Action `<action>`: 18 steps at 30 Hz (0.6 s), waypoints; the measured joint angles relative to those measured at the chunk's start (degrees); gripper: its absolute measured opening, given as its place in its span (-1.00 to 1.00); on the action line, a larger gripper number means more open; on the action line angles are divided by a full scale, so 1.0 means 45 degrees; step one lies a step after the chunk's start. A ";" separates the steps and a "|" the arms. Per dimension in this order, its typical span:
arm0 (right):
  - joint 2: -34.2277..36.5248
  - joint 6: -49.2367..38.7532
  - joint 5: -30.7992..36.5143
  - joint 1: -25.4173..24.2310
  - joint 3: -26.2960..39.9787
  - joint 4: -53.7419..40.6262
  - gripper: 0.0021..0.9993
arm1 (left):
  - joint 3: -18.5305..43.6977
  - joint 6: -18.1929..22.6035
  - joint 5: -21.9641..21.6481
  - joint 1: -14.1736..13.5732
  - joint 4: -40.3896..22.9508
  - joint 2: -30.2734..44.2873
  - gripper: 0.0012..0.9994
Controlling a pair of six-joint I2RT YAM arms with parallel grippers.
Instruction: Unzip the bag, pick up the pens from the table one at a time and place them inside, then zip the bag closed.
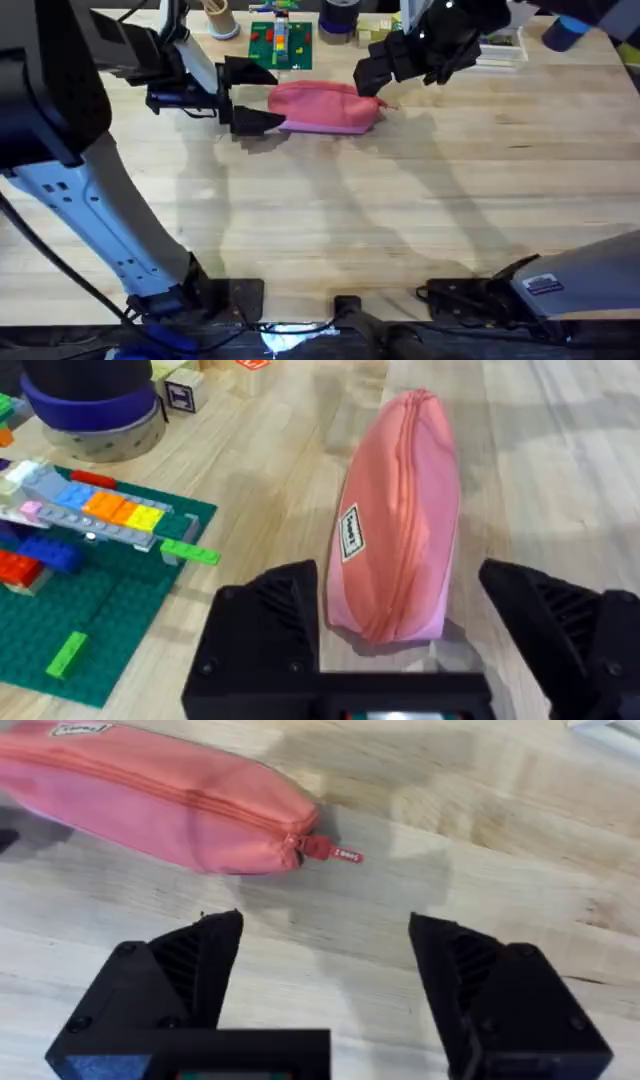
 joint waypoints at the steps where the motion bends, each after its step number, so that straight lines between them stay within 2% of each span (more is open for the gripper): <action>1: 0.0000 -0.0068 0.0004 0.0000 0.0000 -0.0003 0.99 | 0.0000 -0.0004 -0.0030 0.0000 -0.0008 0.0003 0.99; 7: -0.0185 -0.0746 0.0003 0.0000 -0.0023 -0.0074 0.99 | 0.0000 -0.0005 -0.0371 0.0060 -0.0853 -0.0129 1.00; 9: -0.0549 -0.0962 0.0005 0.0000 -0.0039 -0.0229 0.99 | 0.0000 -0.0014 -0.0987 0.0112 -0.1353 -0.0609 1.00; 12: -0.1385 -0.1210 0.0015 0.0000 -0.0039 -0.0722 0.99 | 0.0000 -0.0088 -0.2183 0.0155 -0.2174 -0.2188 1.00; 15: -0.2167 -0.1316 0.0049 0.0000 -0.0039 -0.1755 0.99 | 0.0014 -0.0857 -0.3392 0.0155 -0.2688 -0.4253 1.00; 18: -0.2562 -0.1356 0.0051 0.0000 -0.0039 -0.3139 0.99 | 0.0095 -0.2469 -0.4826 0.0151 -0.3005 -0.6130 1.00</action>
